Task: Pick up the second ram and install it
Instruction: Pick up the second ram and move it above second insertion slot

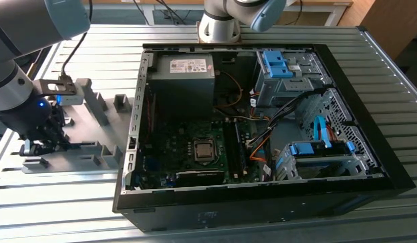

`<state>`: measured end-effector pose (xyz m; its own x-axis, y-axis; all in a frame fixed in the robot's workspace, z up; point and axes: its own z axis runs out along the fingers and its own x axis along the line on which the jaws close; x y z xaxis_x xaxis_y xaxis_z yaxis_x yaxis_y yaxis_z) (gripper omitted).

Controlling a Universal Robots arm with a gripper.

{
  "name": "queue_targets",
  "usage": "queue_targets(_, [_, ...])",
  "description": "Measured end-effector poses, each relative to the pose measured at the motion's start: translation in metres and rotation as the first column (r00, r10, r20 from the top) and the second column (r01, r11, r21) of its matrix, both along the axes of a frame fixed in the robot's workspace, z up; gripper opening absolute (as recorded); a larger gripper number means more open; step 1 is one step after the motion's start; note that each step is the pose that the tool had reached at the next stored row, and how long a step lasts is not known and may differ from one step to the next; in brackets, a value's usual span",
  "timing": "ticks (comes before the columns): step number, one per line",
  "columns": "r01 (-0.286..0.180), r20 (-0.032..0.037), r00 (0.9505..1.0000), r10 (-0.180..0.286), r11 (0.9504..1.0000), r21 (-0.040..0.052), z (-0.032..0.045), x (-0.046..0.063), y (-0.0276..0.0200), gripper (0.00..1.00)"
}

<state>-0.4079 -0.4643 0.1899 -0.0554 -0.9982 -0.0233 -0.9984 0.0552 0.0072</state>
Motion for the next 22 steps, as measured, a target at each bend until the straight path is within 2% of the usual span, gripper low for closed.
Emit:
queue_targets(11, [-0.001,-0.0002,1.0000,0.001,1.0000,0.0000,-0.0010,-0.0008,0.0000,0.23])
queue_targets(13, [-0.001,-0.0002,1.0000,0.001,1.0000,0.0000,-0.0010,-0.0008,0.0000,0.22])
queue_targets(14, [-0.001,-0.0001,1.0000,0.001,1.0000,0.0000,-0.0010,-0.0008,0.0000,0.15])
queue_targets(22, [-0.008,0.0000,1.0000,0.008,1.0000,0.0001,-0.0011,-0.0008,-0.0001,0.14])
